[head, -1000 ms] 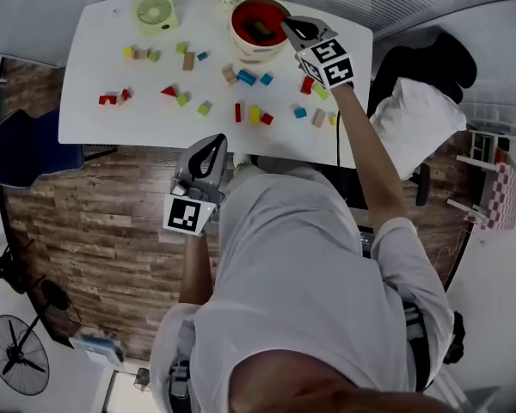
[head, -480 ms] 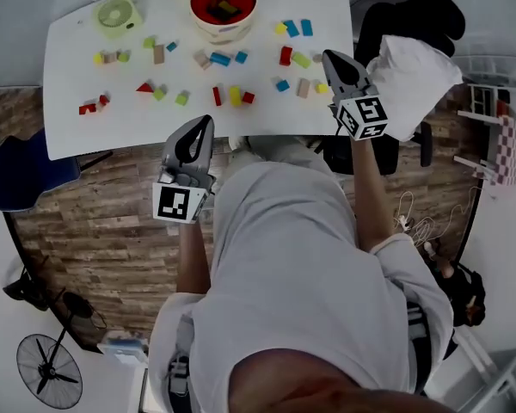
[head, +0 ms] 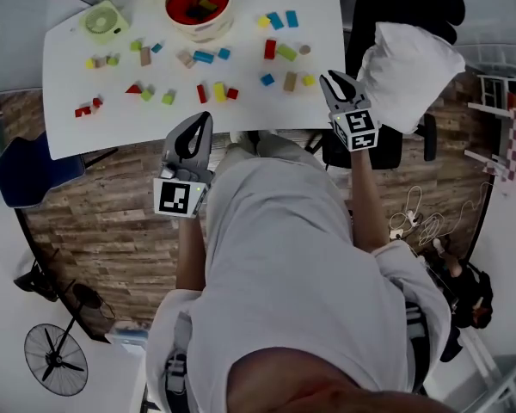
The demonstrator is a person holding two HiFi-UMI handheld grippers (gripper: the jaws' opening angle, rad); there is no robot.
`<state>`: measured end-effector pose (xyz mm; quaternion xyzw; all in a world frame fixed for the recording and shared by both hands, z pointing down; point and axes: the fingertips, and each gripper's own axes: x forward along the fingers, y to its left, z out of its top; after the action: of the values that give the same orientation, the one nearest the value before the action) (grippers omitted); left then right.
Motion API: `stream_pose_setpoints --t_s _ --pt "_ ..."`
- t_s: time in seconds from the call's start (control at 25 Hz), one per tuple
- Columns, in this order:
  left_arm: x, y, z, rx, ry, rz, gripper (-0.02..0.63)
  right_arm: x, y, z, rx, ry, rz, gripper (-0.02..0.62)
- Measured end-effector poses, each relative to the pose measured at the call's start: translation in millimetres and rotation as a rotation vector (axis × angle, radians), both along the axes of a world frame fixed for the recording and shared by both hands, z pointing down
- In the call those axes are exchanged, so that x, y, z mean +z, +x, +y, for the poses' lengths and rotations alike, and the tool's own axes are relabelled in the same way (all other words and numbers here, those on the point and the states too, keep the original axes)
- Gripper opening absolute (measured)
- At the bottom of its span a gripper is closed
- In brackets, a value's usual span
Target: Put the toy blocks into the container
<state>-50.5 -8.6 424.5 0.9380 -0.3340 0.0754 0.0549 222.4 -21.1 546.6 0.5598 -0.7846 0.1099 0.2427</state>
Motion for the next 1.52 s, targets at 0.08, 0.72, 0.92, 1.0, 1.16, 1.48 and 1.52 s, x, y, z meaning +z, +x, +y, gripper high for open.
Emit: stream_pose_setpoints --t_s 0.08,0.72,0.92,1.0,1.16,1.48,1.52 --pt "-1.5 11.1 8.3 -0.014 -0.014 -0.017 -0.002 20.6 -3.8 3.6 -0.039 -0.074 -0.002 0.173" --pt "-2.8 66.4 54.7 -0.037 -0.017 -0.026 -0.002 -60.5 -32.9 23.4 -0.146 0.220 -0.252 0.000" --pt "-40.9 54.6 54.4 -0.068 0.078 0.024 -0.002 -166.6 -73.3 34.4 -0.211 0.456 -0.346 0.000" --pt "-57.3 50.7 55.3 -0.061 0.121 0.028 -0.002 -189.9 -86.3 39.9 -0.237 0.491 -0.358 0.000" --pt "-74.6 44.1 55.2 -0.057 0.171 -0.003 -0.002 -216.3 -107.7 47.3 -0.288 0.538 -0.362 0.000" --pt "-85.2 44.8 60.6 -0.074 0.207 0.048 -0.002 -224.1 -130.5 58.1 -0.380 0.549 -0.325 0.000" --pt "-84.7 43.7 62.0 -0.075 0.198 0.050 -0.002 -225.1 -133.8 59.0 -0.385 0.547 -0.325 0.000"
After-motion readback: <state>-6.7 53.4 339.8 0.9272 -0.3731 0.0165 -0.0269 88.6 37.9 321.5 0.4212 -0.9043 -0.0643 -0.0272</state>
